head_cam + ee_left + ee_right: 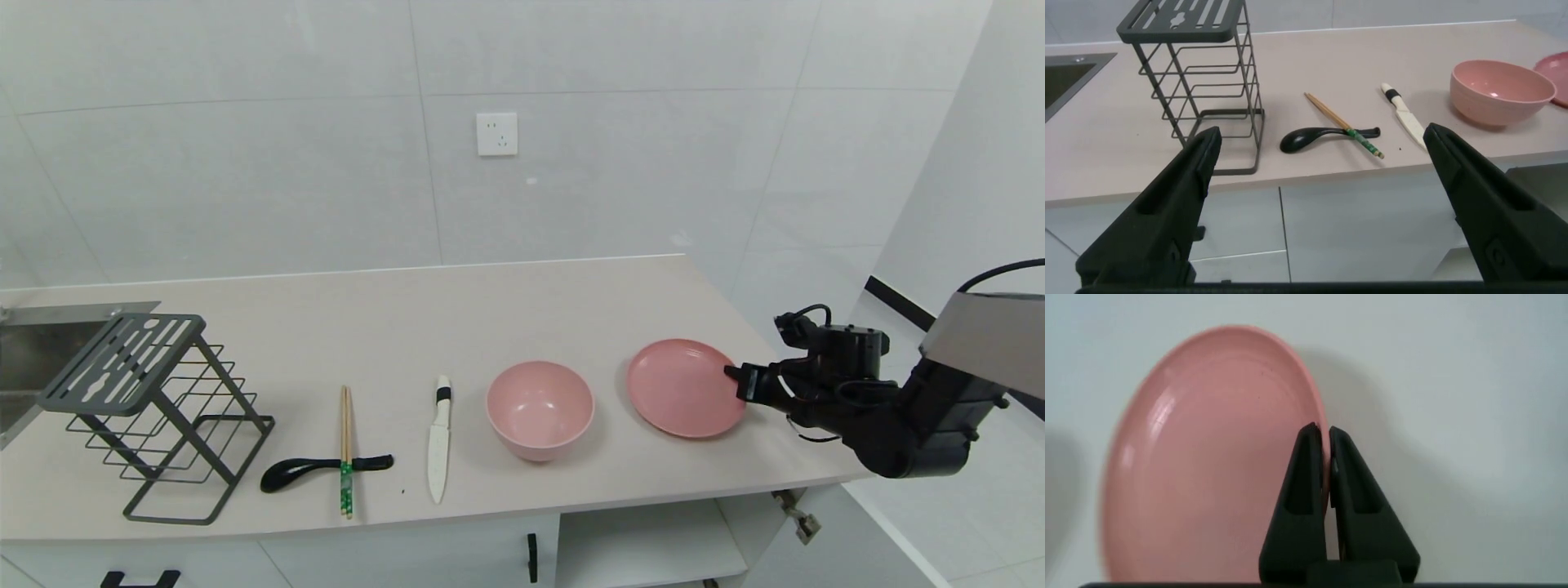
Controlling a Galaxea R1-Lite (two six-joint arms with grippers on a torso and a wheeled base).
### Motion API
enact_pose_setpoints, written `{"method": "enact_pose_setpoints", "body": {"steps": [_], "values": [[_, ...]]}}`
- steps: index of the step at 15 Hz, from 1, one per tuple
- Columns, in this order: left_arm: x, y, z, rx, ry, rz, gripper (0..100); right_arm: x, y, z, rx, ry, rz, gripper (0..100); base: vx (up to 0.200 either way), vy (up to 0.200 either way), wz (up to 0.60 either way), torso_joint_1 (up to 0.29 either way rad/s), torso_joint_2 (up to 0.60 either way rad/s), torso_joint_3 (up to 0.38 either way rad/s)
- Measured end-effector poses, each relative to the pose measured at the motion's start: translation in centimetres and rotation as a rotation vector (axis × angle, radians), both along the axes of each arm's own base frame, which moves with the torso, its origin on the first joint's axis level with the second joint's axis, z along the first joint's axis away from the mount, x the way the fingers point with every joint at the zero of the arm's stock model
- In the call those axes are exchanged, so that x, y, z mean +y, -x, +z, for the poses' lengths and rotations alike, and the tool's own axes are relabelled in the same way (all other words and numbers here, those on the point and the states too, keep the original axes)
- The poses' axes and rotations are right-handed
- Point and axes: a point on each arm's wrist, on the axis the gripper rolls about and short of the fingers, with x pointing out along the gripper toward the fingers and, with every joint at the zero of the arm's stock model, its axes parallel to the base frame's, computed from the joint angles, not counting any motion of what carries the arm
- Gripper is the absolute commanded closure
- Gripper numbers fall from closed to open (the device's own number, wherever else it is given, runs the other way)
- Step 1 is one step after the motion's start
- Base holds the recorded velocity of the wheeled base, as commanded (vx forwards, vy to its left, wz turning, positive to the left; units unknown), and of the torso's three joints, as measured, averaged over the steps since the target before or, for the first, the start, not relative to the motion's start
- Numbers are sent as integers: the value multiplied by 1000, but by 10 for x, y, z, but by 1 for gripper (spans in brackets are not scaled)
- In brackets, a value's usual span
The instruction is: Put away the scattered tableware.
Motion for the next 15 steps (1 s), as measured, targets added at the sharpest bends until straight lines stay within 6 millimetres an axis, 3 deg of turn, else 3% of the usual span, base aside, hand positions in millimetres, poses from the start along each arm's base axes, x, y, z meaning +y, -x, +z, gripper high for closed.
{"method": "enact_pose_setpoints", "body": {"steps": [4,7,11,15], "values": [[0,0,0,0,0,0,0,11,15,27,-48,-202,-13,100,0,0,0,0,0,0],[0,0,0,0,0,0,0,13,29,37,-116,-225,5,100,0,0,0,0,0,0],[0,0,0,-1,-1,-1,0,19,63,42,-171,-247,32,100,0,0,0,0,0,0],[0,0,0,-3,4,-3,0,38,91,79,-250,-262,112,100,0,0,0,0,0,0]]}}
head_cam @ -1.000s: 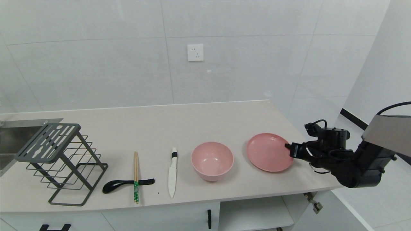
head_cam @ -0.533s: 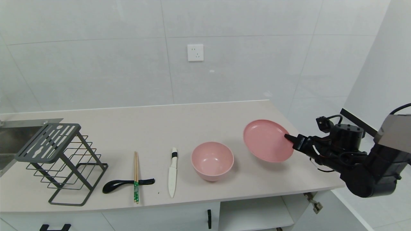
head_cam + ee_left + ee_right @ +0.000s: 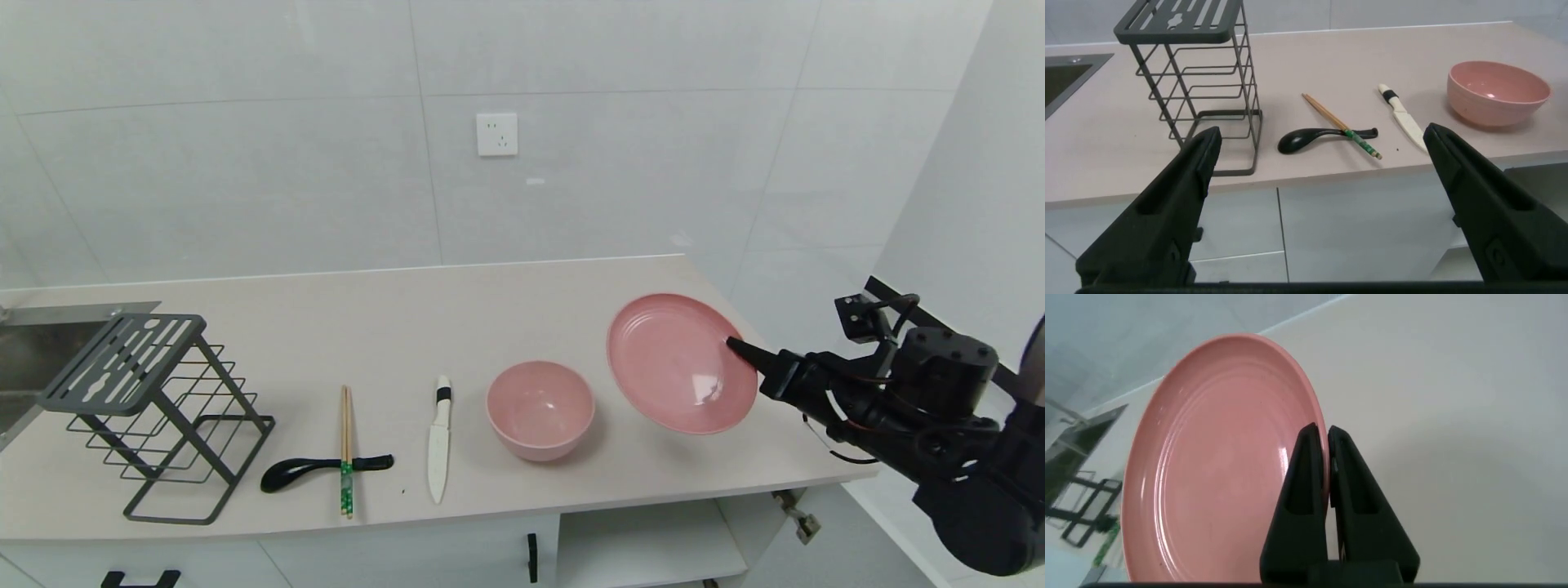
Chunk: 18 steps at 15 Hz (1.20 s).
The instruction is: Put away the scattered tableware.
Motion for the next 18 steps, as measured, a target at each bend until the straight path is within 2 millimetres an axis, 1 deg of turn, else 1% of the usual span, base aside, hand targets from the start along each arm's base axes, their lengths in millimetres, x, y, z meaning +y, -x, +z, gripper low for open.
{"method": "enact_pose_setpoints", "body": {"steps": [1,3,6,8,11,13,16,17,18], "values": [[0,0,0,0,2,-1,0,3,12,6,-5,2,16,100,0,0,0,0,0,0],[0,0,0,0,4,-14,0,4,32,12,4,8,37,100,0,0,0,0,0,0],[0,0,0,3,11,-17,0,0,65,26,-14,13,50,100,0,0,0,0,0,0],[0,0,0,3,13,-18,0,-4,81,38,-68,31,56,100,0,0,0,0,0,0],[0,0,0,3,13,-16,0,-8,99,56,-161,29,71,100,0,0,0,0,0,0],[0,0,0,-1,4,-7,0,-10,109,64,-206,23,69,100,0,0,0,0,0,0],[0,0,2,-19,-1,15,0,-12,114,70,-241,19,63,100,0,0,0,0,0,0],[0,0,7,-67,1,16,0,-12,114,70,-239,20,60,100,0,0,0,0,0,0],[0,2,17,-157,4,17,0,-12,113,69,-232,22,59,100,0,0,0,0,0,0]]}}
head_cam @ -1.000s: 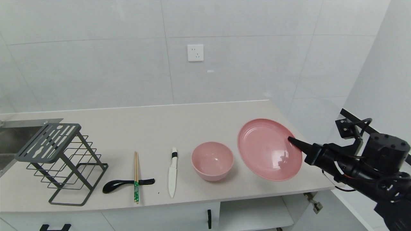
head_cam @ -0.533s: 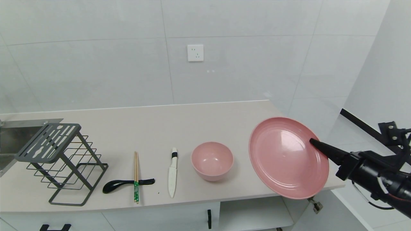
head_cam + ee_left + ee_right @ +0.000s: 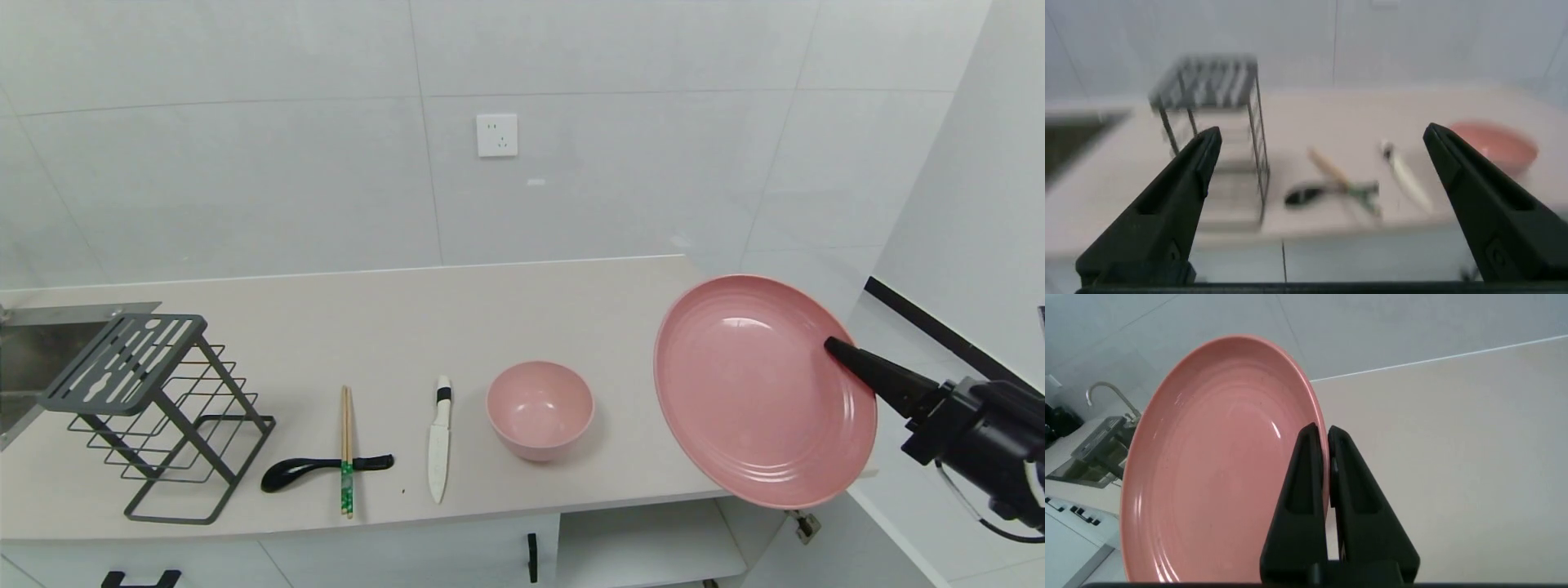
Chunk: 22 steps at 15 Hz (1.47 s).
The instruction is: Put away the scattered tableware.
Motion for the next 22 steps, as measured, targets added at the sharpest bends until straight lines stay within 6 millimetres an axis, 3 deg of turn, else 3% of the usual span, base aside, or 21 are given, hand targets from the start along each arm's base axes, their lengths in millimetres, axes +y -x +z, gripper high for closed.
{"method": "enact_pose_setpoints", "body": {"steps": [1,2,6,10,15,18,22], "values": [[0,4,16,-138,3,-1,0,1,-2,-2,9,2,0,100,0,0,0,0,0,0],[0,6,20,-153,11,-6,0,2,-4,-3,19,5,4,100,0,0,0,0,0,0],[-2,8,24,-35,44,-91,0,2,-7,-8,41,9,4,100,0,0,0,0,0,0],[-1,4,60,-11,45,-111,0,2,-8,-8,45,9,8,100,0,0,0,0,0,0],[-3,-34,119,48,69,-158,0,2,-9,-8,45,9,7,100,0,0,0,0,0,0],[-8,-67,124,183,99,-322,0,2,-9,-9,47,9,2,100,0,0,0,0,0,0],[-14,-103,124,292,121,-418,0,1,-9,-9,48,8,-3,100,0,0,0,0,0,0]]}}
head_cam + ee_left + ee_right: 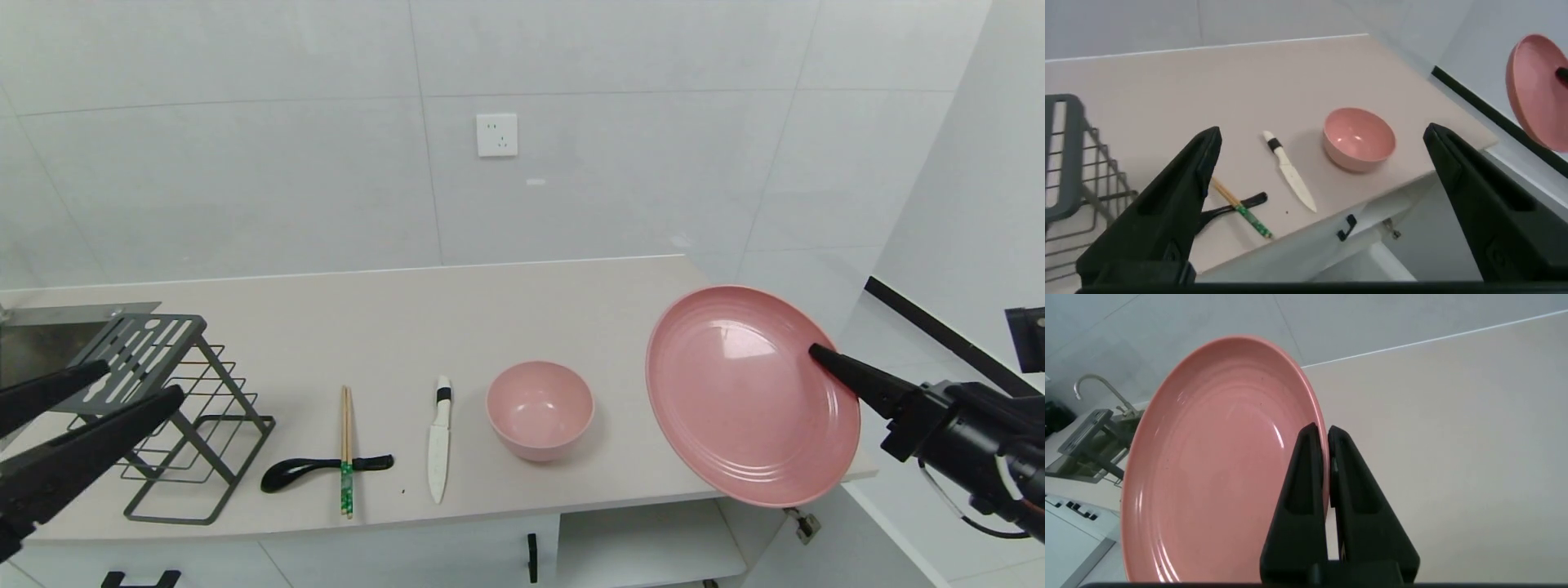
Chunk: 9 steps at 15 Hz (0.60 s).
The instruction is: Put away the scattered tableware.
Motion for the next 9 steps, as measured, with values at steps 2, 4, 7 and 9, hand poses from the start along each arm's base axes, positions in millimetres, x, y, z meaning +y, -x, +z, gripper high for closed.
{"method": "enact_pose_setpoints", "body": {"steps": [2,4,7,9], "values": [[-8,-15,-1,23,-4,-71,0,0,0,0,0,1,-2,100,0,0,0,0,0,0],[-17,-31,-4,53,-26,-127,0,-1,0,0,0,0,-4,100,0,0,0,0,0,0],[-31,-61,-12,119,-114,-105,0,-1,0,-1,4,0,-6,100,0,0,0,0,0,0],[-43,-80,-14,155,-153,-92,0,-1,-1,-1,6,1,-7,100,0,0,0,0,0,0]]}}
